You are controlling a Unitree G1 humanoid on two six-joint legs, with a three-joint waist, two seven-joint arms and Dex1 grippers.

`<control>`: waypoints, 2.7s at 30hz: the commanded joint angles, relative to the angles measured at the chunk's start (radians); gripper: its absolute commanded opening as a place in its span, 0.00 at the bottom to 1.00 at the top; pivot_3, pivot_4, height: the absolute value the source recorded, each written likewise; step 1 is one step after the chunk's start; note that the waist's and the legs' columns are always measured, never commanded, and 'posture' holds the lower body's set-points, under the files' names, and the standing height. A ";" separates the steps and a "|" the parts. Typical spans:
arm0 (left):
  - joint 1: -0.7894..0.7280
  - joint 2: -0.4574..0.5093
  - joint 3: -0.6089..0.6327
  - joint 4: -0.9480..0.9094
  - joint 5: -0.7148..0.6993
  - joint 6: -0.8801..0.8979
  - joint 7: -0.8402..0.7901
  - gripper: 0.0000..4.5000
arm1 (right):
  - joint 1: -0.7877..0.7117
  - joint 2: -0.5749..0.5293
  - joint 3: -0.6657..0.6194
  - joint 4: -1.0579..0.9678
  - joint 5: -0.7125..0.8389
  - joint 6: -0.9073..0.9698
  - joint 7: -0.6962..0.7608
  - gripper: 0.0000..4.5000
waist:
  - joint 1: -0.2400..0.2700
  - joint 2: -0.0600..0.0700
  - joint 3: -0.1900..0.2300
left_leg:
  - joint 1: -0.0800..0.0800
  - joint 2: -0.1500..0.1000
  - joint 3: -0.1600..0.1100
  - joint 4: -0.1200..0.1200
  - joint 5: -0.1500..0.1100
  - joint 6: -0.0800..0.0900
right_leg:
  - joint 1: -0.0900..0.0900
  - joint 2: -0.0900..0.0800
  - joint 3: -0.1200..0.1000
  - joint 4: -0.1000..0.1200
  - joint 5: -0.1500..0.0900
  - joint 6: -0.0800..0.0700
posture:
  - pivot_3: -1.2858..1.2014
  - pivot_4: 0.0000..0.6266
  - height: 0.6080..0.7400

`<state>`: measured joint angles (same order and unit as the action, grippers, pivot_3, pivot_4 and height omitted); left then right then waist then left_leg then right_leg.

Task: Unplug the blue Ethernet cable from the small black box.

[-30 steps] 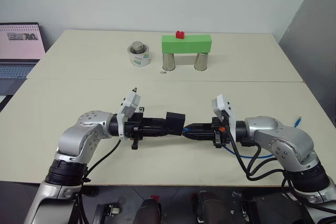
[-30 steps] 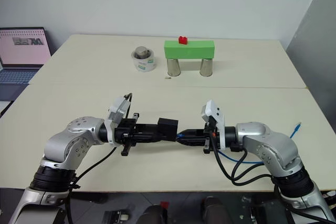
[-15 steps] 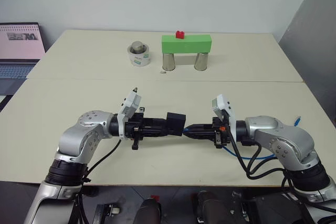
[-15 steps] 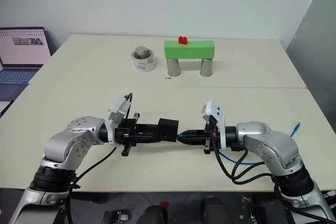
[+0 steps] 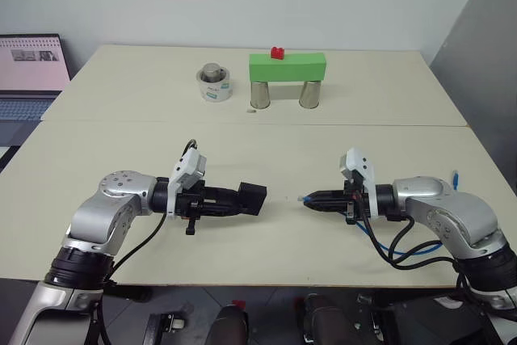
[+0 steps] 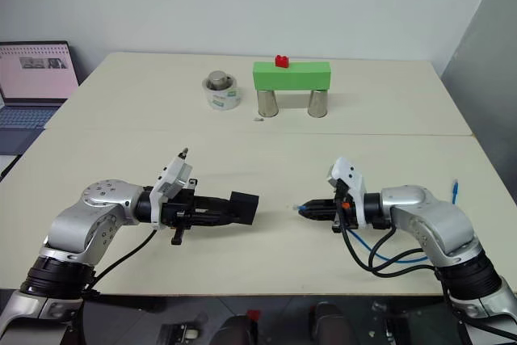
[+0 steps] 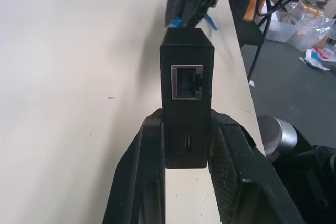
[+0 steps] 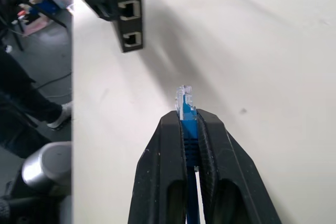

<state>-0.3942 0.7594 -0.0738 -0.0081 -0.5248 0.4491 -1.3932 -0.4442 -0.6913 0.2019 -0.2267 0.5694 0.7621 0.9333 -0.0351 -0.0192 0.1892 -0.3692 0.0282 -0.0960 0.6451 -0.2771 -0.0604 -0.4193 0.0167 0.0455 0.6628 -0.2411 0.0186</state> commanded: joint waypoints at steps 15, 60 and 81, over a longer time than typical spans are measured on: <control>0.044 -0.045 0.035 -0.028 0.047 -0.039 0.163 0.17 | -0.202 0.134 -0.100 0.629 -0.443 -0.482 -0.360 0.48 | -0.012 0.001 0.000 | -0.004 0.000 0.001 0.000 0.000 0.000 | -0.003 -0.001 0.001 0.000 0.003 -0.005 | 0.52 0.24 1.00; 0.045 -0.381 0.279 0.565 0.383 -0.573 1.093 0.79 | -0.078 0.245 0.068 -0.091 -0.303 -0.160 -0.183 0.89 | -0.008 0.002 -0.002 | 0.007 -0.002 -0.001 0.001 0.000 0.000 | 0.007 -0.002 0.000 0.002 0.002 0.003 | 0.52 0.24 1.00; 0.248 0.006 0.337 -0.048 0.256 -0.187 0.730 0.79 | 0.250 0.021 -0.399 -0.191 -0.211 -0.047 -0.260 0.89 | 0.001 0.002 -0.001 | 0.004 -0.001 -0.001 -0.001 0.000 0.000 | 0.005 -0.001 0.000 0.000 0.001 0.001 | 0.52 0.24 1.00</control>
<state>-0.1360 0.7498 0.2389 -0.0353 -0.2548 0.2538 -0.6465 -0.2085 -0.6444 -0.1562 -0.3891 0.3439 0.7215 0.6704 -0.0342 -0.0176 0.1881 -0.3648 0.0275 -0.0961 0.6442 -0.2771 -0.0607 -0.4149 0.0154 0.0456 0.6625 -0.2405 0.0193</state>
